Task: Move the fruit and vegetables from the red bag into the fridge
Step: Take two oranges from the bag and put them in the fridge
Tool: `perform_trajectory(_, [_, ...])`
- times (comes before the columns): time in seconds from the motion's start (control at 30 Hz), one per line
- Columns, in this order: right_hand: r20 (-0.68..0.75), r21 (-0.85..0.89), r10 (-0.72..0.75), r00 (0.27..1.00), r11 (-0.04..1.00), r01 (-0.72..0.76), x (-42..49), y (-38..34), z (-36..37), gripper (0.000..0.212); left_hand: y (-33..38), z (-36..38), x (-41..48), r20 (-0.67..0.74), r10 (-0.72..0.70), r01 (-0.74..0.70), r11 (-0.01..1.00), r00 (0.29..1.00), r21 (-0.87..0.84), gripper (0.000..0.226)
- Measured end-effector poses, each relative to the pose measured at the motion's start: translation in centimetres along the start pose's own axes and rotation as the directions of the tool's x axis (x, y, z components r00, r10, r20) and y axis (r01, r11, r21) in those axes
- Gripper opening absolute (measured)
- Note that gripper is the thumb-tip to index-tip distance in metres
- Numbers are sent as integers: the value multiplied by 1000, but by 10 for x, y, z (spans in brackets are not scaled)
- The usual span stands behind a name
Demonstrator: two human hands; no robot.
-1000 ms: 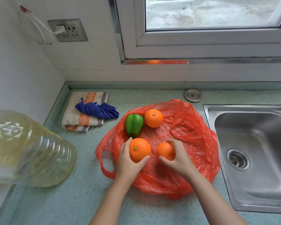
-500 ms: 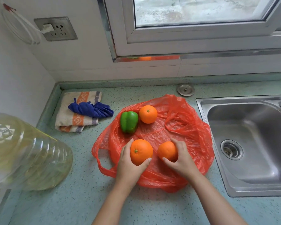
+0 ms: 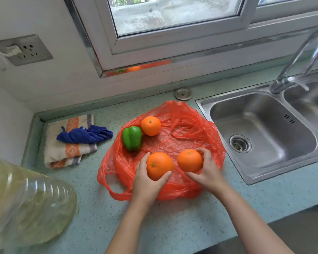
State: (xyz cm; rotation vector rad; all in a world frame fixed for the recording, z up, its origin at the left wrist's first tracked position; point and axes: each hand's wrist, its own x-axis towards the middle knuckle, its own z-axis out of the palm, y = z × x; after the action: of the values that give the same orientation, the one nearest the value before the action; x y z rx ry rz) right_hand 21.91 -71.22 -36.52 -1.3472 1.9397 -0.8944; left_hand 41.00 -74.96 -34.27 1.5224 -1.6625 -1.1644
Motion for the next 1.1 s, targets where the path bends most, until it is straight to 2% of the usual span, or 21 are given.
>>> perform_trajectory(0.17, [-144,166,62,988,985,-37,-36,-7,-36,92,18,18,2,98,74,-71,997,992,-32,78])
perform_trajectory(0.27, [-211,292,112,971,955,-46,-60,-13,-64,85,37,35,-5,176,126,-119,991,976,-54,76])
perform_trajectory(0.43, [-324,333,122,938,943,-8,-98,-8,-106,78,72,65,-26,319,239,-228,971,917,-70,80])
perform_trajectory(0.57, [-413,466,161,896,883,57,-135,10,-139,75,105,96,-50,400,307,-290,951,863,-106,78])
perform_trajectory(0.77, [-589,597,232,774,770,224,-237,57,-214,68,158,184,-132,559,366,-309,930,744,-198,82])
perform_trajectory(0.87, [-660,582,255,707,768,266,-298,84,-254,73,184,233,-189,628,397,-323,917,669,-236,82])
perform_trajectory(1.0, [-747,537,277,604,787,303,-382,124,-301,72,217,297,-266,718,459,-377,881,524,-288,80])
perform_trajectory(1.1, [-812,512,320,489,793,331,-441,149,-325,71,233,341,-320,770,487,-407,854,411,-323,83])
